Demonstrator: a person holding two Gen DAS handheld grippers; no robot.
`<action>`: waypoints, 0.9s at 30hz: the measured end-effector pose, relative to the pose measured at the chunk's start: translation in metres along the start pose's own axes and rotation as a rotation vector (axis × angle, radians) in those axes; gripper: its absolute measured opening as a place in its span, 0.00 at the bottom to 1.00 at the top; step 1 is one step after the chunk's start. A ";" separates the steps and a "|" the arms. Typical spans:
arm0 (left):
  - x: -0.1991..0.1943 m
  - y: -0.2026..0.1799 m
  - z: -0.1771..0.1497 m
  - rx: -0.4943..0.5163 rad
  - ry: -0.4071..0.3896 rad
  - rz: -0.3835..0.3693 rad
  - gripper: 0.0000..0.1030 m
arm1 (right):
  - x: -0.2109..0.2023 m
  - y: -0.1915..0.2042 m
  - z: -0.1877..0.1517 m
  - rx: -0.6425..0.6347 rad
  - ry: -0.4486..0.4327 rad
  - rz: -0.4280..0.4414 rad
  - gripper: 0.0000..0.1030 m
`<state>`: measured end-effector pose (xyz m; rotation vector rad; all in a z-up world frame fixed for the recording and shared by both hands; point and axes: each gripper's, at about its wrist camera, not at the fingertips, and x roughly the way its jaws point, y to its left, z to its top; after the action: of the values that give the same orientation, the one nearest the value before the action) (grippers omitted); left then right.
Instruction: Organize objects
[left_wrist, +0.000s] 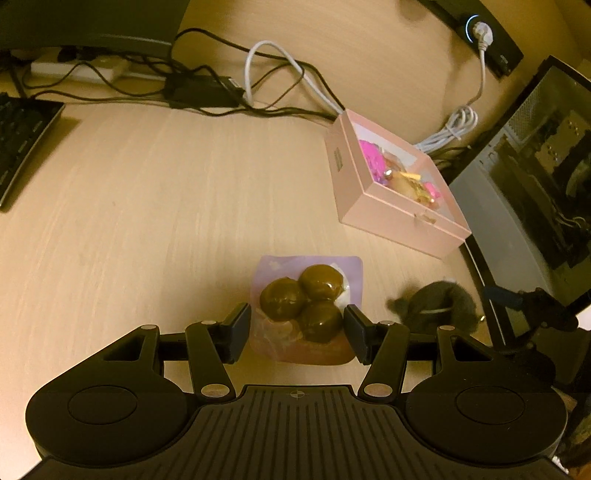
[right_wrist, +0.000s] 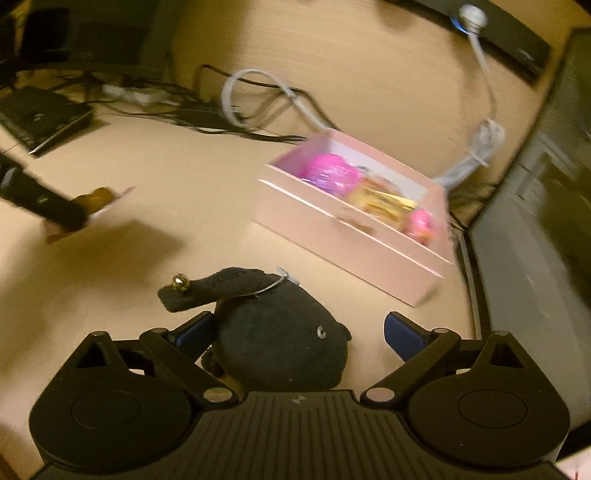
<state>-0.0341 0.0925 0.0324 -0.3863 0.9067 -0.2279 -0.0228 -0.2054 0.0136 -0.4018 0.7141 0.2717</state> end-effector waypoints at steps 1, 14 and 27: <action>0.001 -0.001 -0.001 0.001 0.005 0.002 0.58 | 0.000 -0.005 0.000 0.019 0.002 -0.005 0.95; -0.009 -0.009 0.000 0.006 -0.024 0.030 0.58 | -0.033 -0.017 0.017 0.233 -0.110 0.133 1.00; 0.000 -0.001 0.006 0.006 0.026 0.023 0.58 | 0.029 -0.014 0.023 0.392 0.045 0.104 1.00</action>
<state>-0.0295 0.0928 0.0363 -0.3675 0.9358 -0.2146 0.0168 -0.2047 0.0131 0.0020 0.8139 0.2142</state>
